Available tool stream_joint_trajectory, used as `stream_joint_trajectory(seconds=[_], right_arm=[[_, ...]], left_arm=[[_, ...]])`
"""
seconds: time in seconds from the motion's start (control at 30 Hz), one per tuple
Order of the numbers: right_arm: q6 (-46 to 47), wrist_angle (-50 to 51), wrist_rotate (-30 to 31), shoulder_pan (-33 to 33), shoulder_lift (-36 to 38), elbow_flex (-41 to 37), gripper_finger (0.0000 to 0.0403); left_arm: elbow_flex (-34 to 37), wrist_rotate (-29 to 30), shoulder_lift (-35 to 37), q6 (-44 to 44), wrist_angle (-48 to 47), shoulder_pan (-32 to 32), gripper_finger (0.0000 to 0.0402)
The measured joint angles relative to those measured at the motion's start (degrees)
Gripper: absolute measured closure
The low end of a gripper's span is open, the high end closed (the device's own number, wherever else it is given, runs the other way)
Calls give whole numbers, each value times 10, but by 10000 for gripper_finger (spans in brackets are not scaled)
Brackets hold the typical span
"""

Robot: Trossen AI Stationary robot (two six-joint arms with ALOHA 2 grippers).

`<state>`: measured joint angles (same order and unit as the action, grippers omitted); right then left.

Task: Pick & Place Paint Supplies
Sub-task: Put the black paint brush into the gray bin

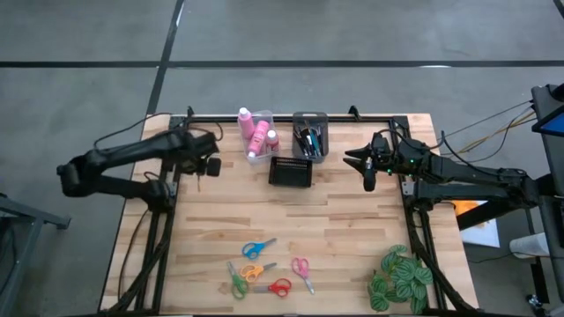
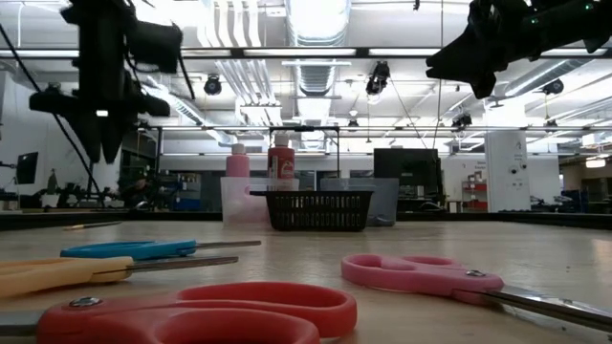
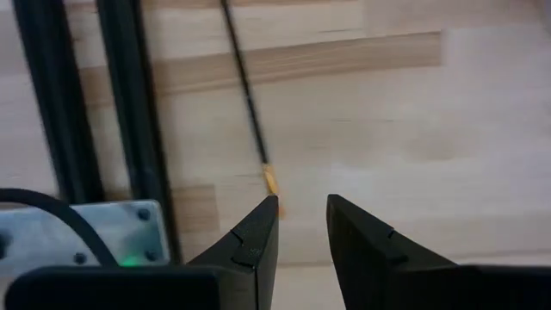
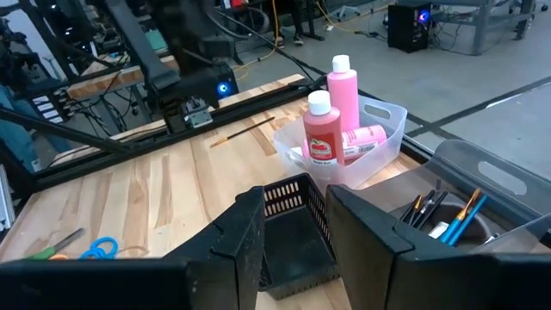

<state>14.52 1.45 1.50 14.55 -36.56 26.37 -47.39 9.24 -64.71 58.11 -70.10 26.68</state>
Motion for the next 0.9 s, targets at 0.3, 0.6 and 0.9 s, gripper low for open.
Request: stream_joint_trajectory(seconds=[0.3,0.6,0.9], right_arm=[[0,0,0,0,0,0,278],[0,0,0,0,0,0,278],[0,0,0,0,0,0,278]], left_arm=[[7,-5,-78,-72,44,73,299],[71,-3,-83,-73,118,90,299],[140,-2,-83,-71,206,95,299]])
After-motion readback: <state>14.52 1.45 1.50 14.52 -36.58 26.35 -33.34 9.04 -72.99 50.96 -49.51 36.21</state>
